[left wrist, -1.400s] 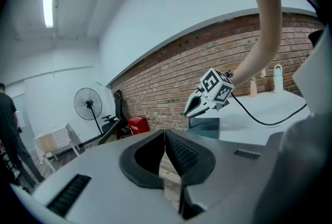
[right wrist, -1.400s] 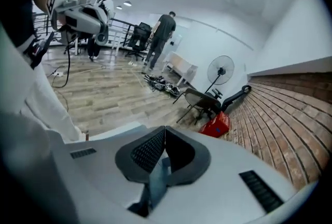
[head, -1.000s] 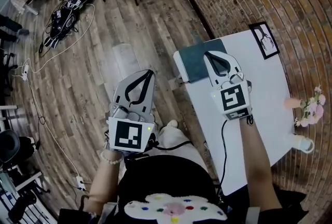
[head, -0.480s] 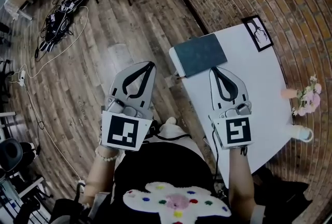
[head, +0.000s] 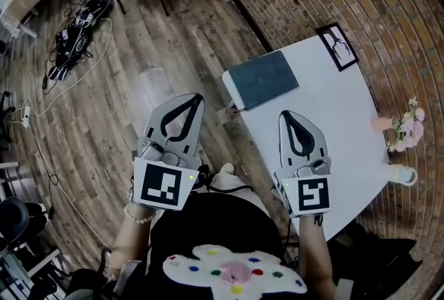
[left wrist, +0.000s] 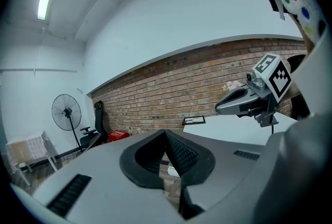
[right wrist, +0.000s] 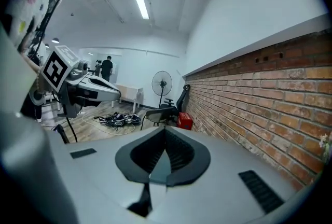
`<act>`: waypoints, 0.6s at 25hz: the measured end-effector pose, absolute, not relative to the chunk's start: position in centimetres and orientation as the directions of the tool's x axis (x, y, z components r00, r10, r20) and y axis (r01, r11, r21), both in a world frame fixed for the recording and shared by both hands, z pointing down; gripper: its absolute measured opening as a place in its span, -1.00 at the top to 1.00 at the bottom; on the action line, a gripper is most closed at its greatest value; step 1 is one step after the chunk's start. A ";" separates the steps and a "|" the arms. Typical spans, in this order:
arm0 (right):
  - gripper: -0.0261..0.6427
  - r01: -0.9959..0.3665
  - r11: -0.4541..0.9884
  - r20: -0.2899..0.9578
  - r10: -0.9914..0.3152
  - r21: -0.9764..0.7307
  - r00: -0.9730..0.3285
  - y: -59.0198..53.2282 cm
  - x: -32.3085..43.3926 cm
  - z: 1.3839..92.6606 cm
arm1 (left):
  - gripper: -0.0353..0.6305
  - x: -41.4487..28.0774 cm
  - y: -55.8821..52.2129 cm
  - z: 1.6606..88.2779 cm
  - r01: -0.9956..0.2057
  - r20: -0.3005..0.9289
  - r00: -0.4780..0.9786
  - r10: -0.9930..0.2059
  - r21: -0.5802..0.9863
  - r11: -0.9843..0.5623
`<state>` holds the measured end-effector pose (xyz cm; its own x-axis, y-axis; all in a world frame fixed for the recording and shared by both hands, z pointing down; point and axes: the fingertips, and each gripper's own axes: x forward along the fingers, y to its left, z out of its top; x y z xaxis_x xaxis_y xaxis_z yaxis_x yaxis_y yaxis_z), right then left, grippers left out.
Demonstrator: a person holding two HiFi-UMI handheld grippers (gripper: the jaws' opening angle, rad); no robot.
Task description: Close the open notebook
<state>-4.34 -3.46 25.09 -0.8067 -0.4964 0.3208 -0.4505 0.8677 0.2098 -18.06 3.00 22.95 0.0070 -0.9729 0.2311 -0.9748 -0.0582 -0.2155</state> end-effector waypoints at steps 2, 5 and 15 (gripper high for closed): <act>0.83 -0.456 0.865 0.321 -0.501 0.209 -0.804 -3.3 -4.2 25.2 | 0.84 -18.0 3.0 23.0 -0.975 0.230 0.018 -0.973 -0.214 -0.068; 0.83 -0.467 0.860 0.325 -0.510 0.206 -0.796 -3.0 -4.1 25.3 | 0.84 -17.8 3.0 23.0 -0.974 0.228 0.031 -0.973 -0.210 -0.080; 0.83 -0.487 0.854 0.288 -0.520 0.183 -0.804 -1.9 -4.5 24.7 | 0.84 -17.2 3.6 22.9 -0.973 0.223 0.050 -0.974 -0.209 -0.098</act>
<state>-4.51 -1.88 24.66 -0.8043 -0.5198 0.2878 -0.4867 0.8543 0.1827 -17.19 3.56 22.86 0.0502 -0.9735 0.2229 -0.9729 -0.0982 -0.2095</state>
